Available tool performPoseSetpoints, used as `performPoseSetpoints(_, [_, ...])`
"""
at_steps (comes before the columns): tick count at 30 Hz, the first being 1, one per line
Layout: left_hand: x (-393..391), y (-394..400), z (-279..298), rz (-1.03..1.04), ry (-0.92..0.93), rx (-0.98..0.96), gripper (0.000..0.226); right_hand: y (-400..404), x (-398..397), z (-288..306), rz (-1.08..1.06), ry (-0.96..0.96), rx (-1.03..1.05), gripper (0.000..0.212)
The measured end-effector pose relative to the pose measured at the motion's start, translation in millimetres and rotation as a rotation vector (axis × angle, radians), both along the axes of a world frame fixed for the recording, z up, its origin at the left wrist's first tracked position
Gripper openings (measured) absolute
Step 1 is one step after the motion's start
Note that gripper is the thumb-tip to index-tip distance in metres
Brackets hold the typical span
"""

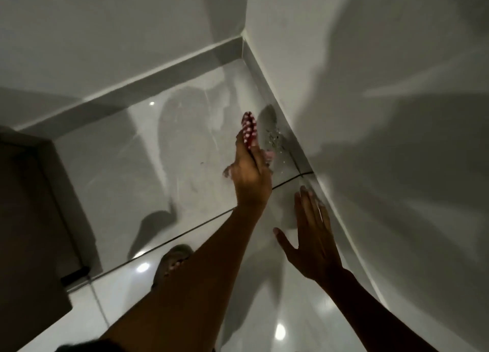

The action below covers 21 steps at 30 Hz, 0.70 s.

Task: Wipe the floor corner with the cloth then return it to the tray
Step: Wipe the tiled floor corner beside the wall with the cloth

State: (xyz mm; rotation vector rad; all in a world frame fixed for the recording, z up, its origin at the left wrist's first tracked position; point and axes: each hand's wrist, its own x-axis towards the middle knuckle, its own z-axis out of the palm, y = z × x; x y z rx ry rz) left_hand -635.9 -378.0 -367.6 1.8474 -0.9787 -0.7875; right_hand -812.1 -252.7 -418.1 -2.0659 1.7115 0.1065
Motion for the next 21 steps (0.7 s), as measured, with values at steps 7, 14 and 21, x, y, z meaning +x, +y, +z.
performPoseSetpoints(7, [-24.8,-29.5,-78.6,-0.488,-0.55,0.249,0.06,10.0,-6.2,-51.5,-0.039,0.014,-0.029,0.121])
performPoseSetpoints(14, [-23.8,-4.9,-80.1,-0.603,-0.679,0.273,0.065,10.6,1.8,-50.2,-0.089,0.046,-0.026,0.121])
performPoseSetpoints(21, [-6.4,-49.4,-81.0,-0.499,-0.708,0.286,0.066,9.8,1.3,-52.3,-0.103,0.025,-0.034,0.122])
